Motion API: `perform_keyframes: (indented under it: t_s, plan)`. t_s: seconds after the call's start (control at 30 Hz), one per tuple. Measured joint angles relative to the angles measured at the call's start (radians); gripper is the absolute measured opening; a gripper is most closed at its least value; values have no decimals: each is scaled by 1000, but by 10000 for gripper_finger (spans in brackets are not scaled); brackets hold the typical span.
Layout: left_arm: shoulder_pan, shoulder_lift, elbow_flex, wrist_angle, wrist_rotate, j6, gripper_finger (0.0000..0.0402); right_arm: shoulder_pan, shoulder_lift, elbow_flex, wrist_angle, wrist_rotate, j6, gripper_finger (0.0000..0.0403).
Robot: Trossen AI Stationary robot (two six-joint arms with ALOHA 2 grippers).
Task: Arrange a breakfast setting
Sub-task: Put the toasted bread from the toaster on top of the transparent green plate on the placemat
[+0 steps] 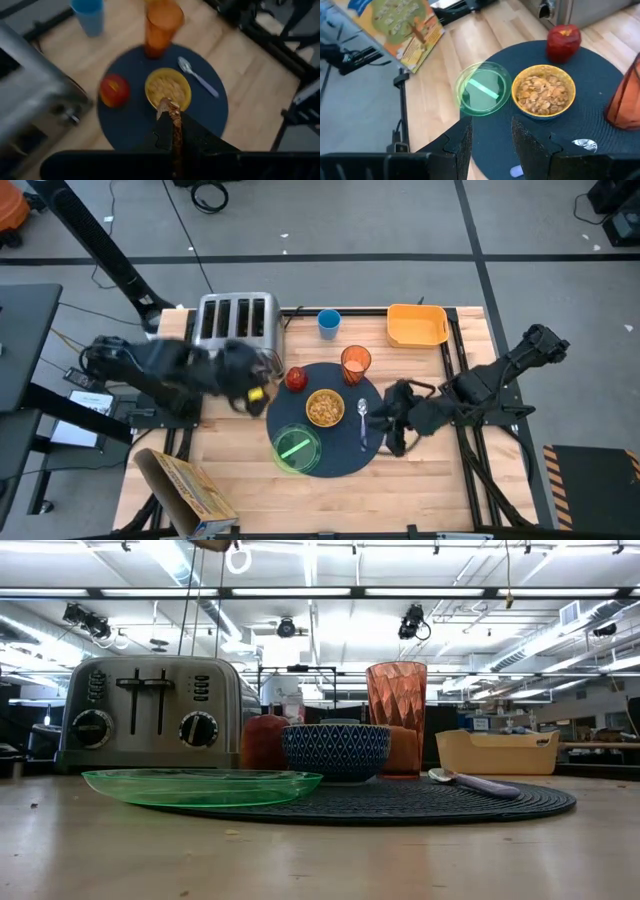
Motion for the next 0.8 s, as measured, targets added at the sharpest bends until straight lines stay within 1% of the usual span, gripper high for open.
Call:
perform_keyframes:
  t_s: [0.1, 0.17, 0.27, 0.37, 0.43, 0.6, 0.67, 0.8]
  plan:
    - [-117, 41, -52, 56, -61, -70, 17, 59, 5, 0, -8, 53, 1, 144]
    - [-173, 88, -70, 100, -80, -78, 17, 99, 9, 0, -7, 81, 8, 144]
    - [-237, 173, -64, 126, -105, -64, 16, 159, 11, 0, 55, 93, 7, 144]
    - [-283, 251, -47, 135, -118, -46, 16, 229, 14, 0, 155, 99, -18, 144]
    - [-307, 299, -39, 137, -126, -46, 15, 271, 27, 12, 178, 120, -9, 144]
    - [-339, 410, -35, 138, -184, -33, 15, 332, 99, 110, 119, 176, 57, 144]
    - [-339, 453, -35, 145, -217, 10, 15, 345, 140, 157, 99, 191, 77, 144]
    - [-327, 536, -35, 145, -240, 57, 15, 361, 204, 222, 70, 191, 117, 144]
